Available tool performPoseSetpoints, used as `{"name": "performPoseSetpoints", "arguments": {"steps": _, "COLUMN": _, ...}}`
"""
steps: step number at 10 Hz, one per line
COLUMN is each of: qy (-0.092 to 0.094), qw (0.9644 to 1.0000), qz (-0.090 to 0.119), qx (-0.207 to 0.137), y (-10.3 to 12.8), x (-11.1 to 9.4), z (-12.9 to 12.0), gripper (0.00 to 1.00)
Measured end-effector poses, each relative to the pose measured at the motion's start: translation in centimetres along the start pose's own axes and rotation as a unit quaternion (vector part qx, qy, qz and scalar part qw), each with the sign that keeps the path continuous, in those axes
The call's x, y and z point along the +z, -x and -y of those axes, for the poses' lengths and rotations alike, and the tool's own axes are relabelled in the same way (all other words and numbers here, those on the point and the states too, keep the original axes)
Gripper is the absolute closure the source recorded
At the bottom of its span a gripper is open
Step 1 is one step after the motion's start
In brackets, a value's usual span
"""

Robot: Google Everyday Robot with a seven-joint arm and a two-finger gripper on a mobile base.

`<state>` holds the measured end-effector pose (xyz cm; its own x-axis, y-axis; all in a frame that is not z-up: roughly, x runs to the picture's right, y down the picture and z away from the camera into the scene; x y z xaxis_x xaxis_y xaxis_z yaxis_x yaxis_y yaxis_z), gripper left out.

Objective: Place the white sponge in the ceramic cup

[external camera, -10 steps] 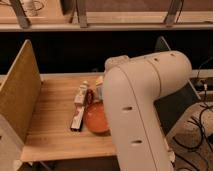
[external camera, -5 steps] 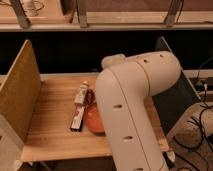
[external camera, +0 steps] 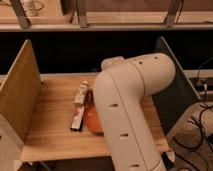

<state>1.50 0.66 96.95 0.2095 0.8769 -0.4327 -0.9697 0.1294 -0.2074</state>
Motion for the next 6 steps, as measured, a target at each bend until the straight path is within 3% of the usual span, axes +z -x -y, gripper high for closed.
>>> {"name": "performPoseSetpoints", "arguments": {"steps": 6, "qy": 0.004, "qw": 0.9997, "qz": -0.022, "qx": 0.007, "y": -0.2, "x": 2.7, "z": -0.4, "gripper": 0.20}}
